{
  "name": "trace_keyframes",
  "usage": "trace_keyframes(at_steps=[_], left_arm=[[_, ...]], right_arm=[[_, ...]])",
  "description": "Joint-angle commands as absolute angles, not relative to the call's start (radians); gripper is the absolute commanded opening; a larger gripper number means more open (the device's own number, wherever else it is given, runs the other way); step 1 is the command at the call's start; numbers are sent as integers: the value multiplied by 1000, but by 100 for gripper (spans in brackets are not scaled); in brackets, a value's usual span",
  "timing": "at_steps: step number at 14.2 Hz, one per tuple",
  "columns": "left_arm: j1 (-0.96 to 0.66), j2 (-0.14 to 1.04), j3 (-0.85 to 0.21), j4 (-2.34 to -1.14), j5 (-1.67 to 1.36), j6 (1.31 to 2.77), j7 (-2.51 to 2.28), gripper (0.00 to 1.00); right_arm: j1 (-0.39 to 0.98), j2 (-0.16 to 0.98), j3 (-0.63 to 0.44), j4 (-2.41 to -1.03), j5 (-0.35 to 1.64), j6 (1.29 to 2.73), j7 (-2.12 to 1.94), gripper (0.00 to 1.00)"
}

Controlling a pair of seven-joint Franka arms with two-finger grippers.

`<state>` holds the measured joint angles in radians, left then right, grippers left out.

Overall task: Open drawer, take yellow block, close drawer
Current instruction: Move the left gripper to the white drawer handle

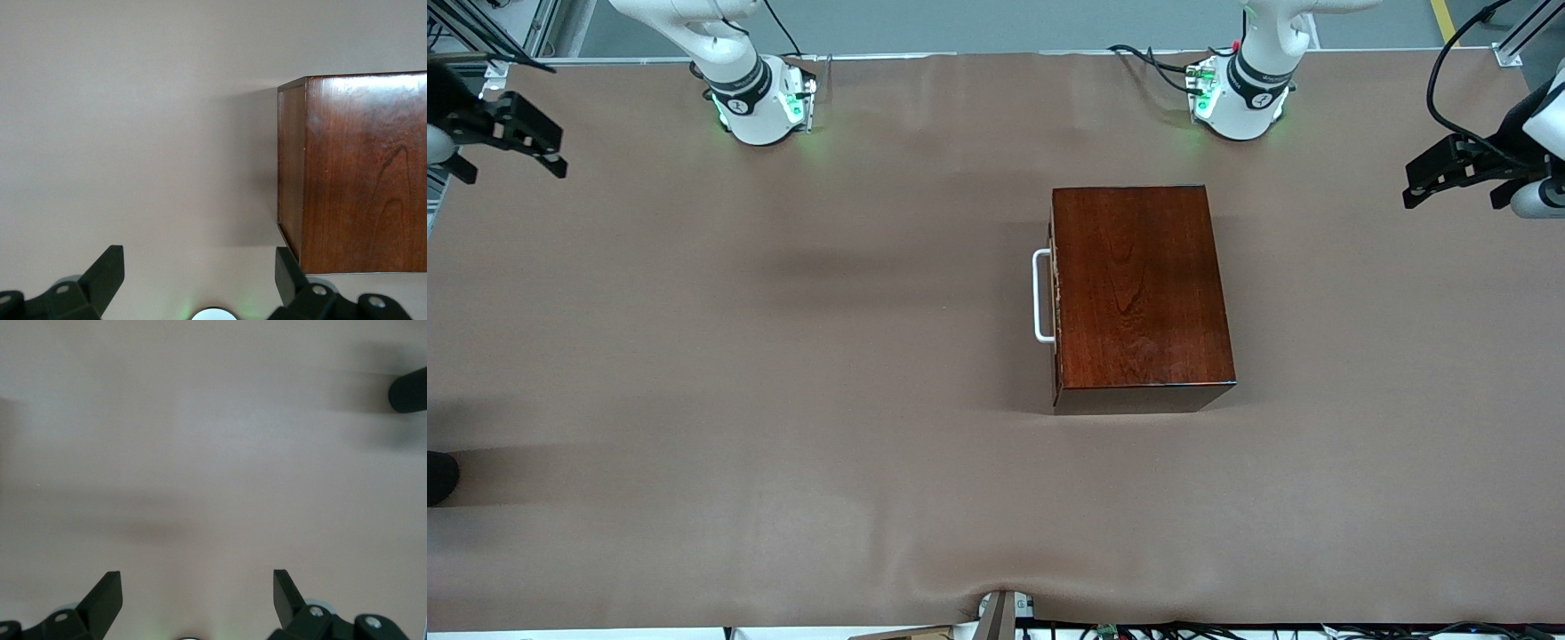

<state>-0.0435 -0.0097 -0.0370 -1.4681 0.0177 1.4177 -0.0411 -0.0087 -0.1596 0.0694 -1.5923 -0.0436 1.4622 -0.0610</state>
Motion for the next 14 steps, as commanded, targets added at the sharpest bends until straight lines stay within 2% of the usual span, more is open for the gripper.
trace_keyframes(at_steps=[1, 4, 8, 10, 14], left_arm=[[-37, -18, -43, -1470, 17, 1408, -25, 100], [-44, -5, -41, -1445, 18, 1408, -37, 100], [-89, 60, -69, -1399, 18, 1408, -72, 100], [-162, 103, -69, -1365, 18, 1410, -193, 100], [-384, 262, -63, -1257, 51, 1423, -459, 100]], right_arm=[[-11, -147, 60, -1560, -57, 1462, -45, 100], [-9, -74, 32, -1481, -43, 1453, -52, 100], [-12, -66, 31, -1474, -43, 1437, -43, 100], [-31, -63, 28, -1477, -43, 1436, -44, 100], [-38, -63, 29, -1477, -41, 1416, -43, 100]])
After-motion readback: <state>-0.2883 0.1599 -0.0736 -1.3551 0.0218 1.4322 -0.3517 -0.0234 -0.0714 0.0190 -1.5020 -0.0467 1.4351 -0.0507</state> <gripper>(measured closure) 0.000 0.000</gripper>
